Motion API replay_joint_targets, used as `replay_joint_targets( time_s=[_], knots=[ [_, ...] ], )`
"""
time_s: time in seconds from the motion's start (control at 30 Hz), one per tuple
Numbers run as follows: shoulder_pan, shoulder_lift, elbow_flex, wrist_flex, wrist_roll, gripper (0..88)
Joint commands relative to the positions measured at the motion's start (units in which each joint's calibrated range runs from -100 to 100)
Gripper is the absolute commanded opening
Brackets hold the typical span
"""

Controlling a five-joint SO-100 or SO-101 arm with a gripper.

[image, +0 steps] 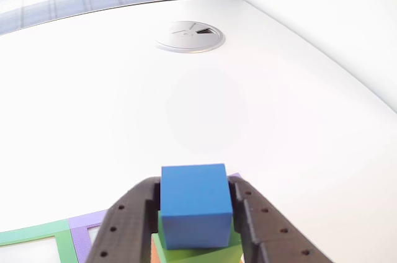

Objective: Tower of hanoi

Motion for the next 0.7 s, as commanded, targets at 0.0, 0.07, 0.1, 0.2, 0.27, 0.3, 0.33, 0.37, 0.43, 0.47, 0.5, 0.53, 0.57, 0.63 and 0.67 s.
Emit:
replay_joint_targets(
  time_s=[0.0, 0.07, 0.1, 0.2, 0.27, 0.3, 0.33, 0.37, 0.43, 0.47, 0.5, 0.53, 0.57, 0.63, 0.67],
  knots=[
    [-0.9, -0.4, -1.7, -1.3, 0.5, 5.4],
    [-0.9, -0.4, -1.6, -1.3, 0.5, 5.1],
    [-0.9, -0.4, -1.5, -1.3, 0.5, 4.7],
    [-0.8, -0.5, -1.5, -1.3, 0.5, 3.8],
    [-0.8, -0.7, -1.5, -1.3, 0.5, 3.8],
    [-0.9, -0.8, -1.5, -1.3, 0.5, 3.9],
    [-0.9, -1.0, -1.5, -1.3, 0.5, 4.1],
    [-1.0, -1.4, -1.5, -1.3, 0.5, 4.3],
    [-1.4, -2.7, -1.5, -0.8, 0.5, 4.4],
    [-1.6, -3.6, -1.5, -0.3, 0.5, 4.4],
    [-2.0, -5.1, -1.5, 1.0, 0.5, 4.4],
    [-2.3, -7.1, -1.5, 2.8, 0.5, 4.4],
    [-2.9, -9.9, -1.5, 5.8, 0.5, 4.4],
    [-3.9, -16.6, -1.9, 14.0, 0.5, 4.3],
    [-4.3, -20.4, -2.6, 19.4, 0.5, 4.3]
  ],
)
